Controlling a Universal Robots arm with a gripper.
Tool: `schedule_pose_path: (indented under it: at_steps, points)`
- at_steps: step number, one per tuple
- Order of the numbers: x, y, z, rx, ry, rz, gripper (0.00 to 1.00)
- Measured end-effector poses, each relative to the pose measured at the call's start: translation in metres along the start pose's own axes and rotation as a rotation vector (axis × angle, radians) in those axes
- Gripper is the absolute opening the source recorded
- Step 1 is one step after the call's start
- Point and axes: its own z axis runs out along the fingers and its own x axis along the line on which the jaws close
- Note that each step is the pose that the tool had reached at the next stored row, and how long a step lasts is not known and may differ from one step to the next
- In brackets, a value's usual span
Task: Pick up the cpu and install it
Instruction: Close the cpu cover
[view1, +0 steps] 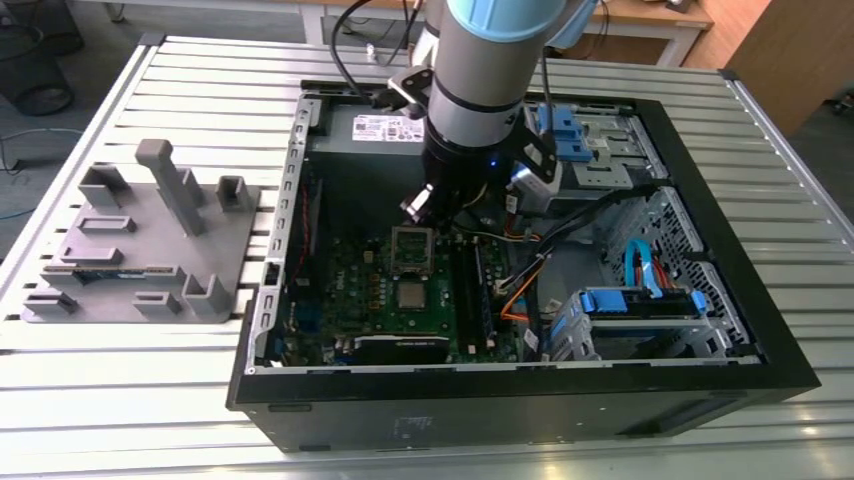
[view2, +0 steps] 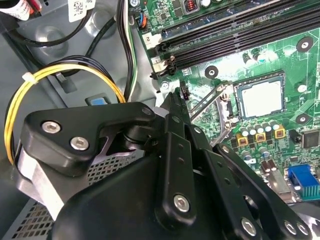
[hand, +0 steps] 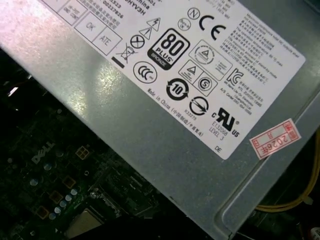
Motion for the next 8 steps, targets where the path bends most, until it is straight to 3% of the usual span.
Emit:
schedule_pose_path:
  at_steps: [8]
  points:
    - [0.0, 0.0001, -0.0016, -0.0008, 0.0018, -0.019, 0.11]
